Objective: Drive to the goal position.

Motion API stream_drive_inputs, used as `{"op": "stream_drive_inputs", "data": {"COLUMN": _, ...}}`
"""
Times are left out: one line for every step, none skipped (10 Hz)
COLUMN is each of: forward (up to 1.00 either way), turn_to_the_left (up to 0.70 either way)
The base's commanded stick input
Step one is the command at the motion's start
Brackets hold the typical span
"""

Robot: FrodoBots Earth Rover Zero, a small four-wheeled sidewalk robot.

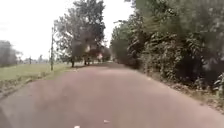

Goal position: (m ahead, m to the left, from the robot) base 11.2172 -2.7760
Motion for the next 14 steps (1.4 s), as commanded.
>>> {"op": "stream_drive_inputs", "data": {"forward": 1.0, "turn_to_the_left": -0.05}}
{"op": "stream_drive_inputs", "data": {"forward": 1.0, "turn_to_the_left": -0.05}}
{"op": "stream_drive_inputs", "data": {"forward": 1.0, "turn_to_the_left": -0.04}}
{"op": "stream_drive_inputs", "data": {"forward": 1.0, "turn_to_the_left": -0.04}}
{"op": "stream_drive_inputs", "data": {"forward": 1.0, "turn_to_the_left": -0.04}}
{"op": "stream_drive_inputs", "data": {"forward": 1.0, "turn_to_the_left": -0.04}}
{"op": "stream_drive_inputs", "data": {"forward": 1.0, "turn_to_the_left": -0.04}}
{"op": "stream_drive_inputs", "data": {"forward": 1.0, "turn_to_the_left": -0.04}}
{"op": "stream_drive_inputs", "data": {"forward": 1.0, "turn_to_the_left": -0.04}}
{"op": "stream_drive_inputs", "data": {"forward": 1.0, "turn_to_the_left": -0.04}}
{"op": "stream_drive_inputs", "data": {"forward": 1.0, "turn_to_the_left": -0.04}}
{"op": "stream_drive_inputs", "data": {"forward": 1.0, "turn_to_the_left": -0.05}}
{"op": "stream_drive_inputs", "data": {"forward": 1.0, "turn_to_the_left": -0.06}}
{"op": "stream_drive_inputs", "data": {"forward": 1.0, "turn_to_the_left": -0.07}}
